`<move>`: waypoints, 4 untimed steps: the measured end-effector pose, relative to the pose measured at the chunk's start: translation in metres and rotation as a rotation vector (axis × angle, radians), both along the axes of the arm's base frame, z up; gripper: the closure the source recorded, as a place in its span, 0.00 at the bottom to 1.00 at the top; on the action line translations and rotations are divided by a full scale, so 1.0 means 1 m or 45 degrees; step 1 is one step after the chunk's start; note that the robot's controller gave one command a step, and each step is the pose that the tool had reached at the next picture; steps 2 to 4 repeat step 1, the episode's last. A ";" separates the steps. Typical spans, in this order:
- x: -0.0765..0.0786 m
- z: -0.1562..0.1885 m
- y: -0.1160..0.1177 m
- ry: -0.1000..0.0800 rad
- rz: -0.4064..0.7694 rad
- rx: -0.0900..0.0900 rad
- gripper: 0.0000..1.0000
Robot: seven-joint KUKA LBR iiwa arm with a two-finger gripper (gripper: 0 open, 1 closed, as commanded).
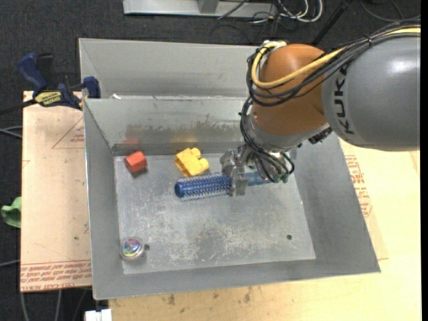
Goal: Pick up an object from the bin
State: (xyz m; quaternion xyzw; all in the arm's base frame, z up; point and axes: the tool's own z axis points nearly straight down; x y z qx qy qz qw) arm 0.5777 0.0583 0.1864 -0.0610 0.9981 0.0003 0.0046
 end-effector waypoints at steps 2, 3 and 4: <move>-0.005 0.115 -0.001 -0.002 0.004 0.000 1.00; -0.005 0.115 -0.001 -0.002 0.004 0.000 1.00; -0.005 0.115 -0.001 -0.002 0.004 0.000 1.00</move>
Offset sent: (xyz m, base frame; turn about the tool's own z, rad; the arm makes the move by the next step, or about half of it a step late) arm -0.0069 -0.0016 0.1112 -0.0049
